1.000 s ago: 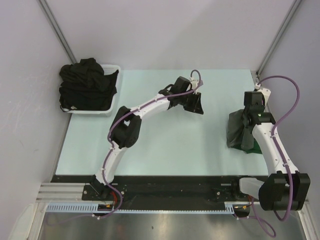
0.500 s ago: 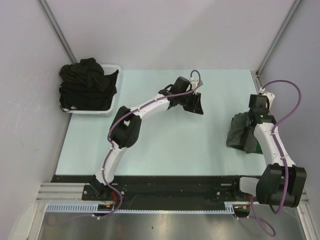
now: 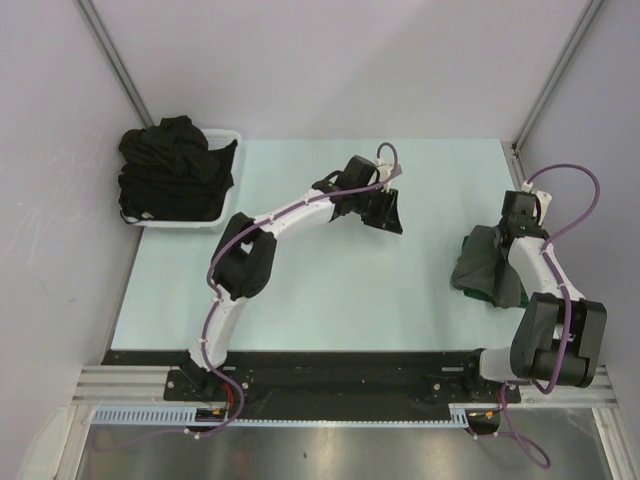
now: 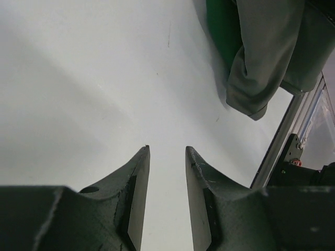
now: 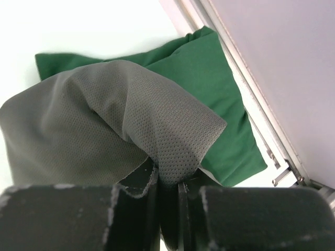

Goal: Fold and stack the t-shirts
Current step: Put the neatly folded tshirt into the corner of the board with both arms

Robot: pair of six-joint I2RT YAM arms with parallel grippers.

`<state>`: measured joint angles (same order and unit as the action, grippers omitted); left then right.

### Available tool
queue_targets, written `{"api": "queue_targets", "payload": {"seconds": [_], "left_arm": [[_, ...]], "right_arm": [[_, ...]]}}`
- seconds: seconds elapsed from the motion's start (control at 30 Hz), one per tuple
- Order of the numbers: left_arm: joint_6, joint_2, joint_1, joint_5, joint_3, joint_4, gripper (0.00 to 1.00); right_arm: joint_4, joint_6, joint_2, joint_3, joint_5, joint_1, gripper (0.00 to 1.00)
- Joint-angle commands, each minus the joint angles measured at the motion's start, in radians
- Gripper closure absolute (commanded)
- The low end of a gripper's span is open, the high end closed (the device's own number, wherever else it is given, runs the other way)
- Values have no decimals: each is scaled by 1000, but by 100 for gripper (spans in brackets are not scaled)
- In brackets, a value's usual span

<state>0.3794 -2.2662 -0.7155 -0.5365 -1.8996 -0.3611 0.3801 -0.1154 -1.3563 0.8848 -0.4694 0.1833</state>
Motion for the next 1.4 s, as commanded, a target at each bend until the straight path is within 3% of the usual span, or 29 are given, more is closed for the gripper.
{"api": "queue_targets", "payload": {"seconds": [0.0, 0.83, 0.93, 1.07, 1.27, 1.37], "left_arm": [[-43, 100, 5, -28, 10, -9, 62], [-53, 114, 5, -69, 34, -1, 60], [-51, 109, 5, -75, 33, 2, 60], [-51, 109, 5, -82, 34, 5, 60], [-54, 109, 5, -91, 39, 4, 59], [-57, 109, 7, -95, 45, 2, 59]], "right_arm": [[-81, 34, -27, 37, -41, 13, 100], [-61, 71, -138, 103, -9, 108, 100], [-49, 51, -150, 102, -20, 107, 91], [-49, 36, -159, 98, -34, 108, 87], [-37, 23, -190, 120, -72, 105, 53], [-24, 17, -198, 134, -104, 99, 44]]}}
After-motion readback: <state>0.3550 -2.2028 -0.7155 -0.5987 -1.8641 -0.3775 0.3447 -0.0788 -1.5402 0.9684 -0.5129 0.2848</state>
